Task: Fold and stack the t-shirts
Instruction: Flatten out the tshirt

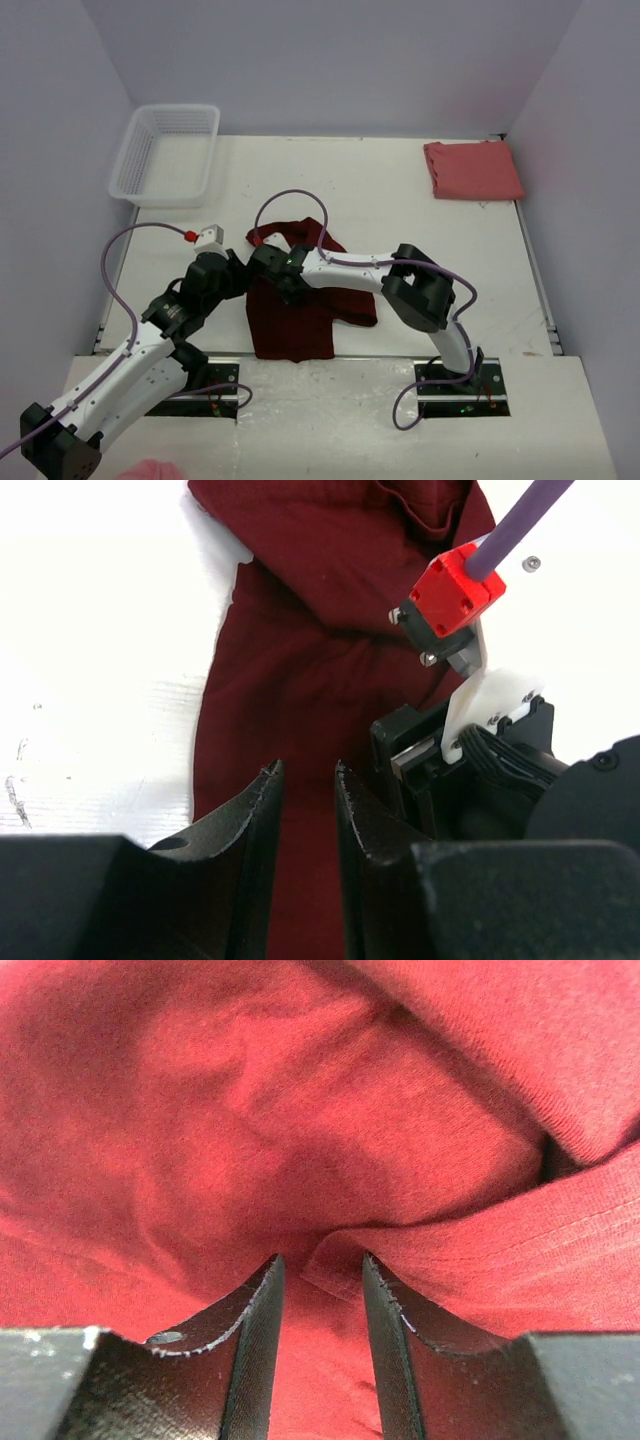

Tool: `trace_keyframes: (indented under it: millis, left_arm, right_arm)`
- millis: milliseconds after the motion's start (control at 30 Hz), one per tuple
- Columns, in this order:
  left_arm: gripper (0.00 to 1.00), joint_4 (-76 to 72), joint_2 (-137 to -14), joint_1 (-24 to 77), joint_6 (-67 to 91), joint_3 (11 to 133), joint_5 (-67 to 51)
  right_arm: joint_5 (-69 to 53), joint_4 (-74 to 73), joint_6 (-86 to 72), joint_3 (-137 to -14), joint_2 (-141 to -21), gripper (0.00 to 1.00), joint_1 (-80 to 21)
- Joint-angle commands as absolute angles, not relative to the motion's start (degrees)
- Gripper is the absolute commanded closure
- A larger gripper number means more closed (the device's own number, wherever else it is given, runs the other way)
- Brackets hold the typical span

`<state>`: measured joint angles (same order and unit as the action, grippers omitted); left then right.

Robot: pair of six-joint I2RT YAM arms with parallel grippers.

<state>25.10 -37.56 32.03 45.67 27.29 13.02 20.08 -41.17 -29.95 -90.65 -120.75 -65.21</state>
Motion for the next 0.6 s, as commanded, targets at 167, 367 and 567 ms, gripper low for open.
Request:
trace_keyframes:
  millis: [167,367,567]
  left_arm:
    - [0.71,26.7,-35.7,32.1,45.3,28.4,13.4]
    - [0.71,26.2,-36.3,32.1,45.3,27.8,12.7]
    - [0.7,26.3,-36.2,32.1,45.3,27.2,13.0]
  right_arm:
    - [22.0,-40.3,-30.4,-91.4,-121.2,0.7,-64.2]
    - [21.8,-40.3,-30.4,-91.8,-121.6,0.84,-63.8]
    - [23.9,-41.7,-30.8,-92.1,-120.0,1.0,-63.8]
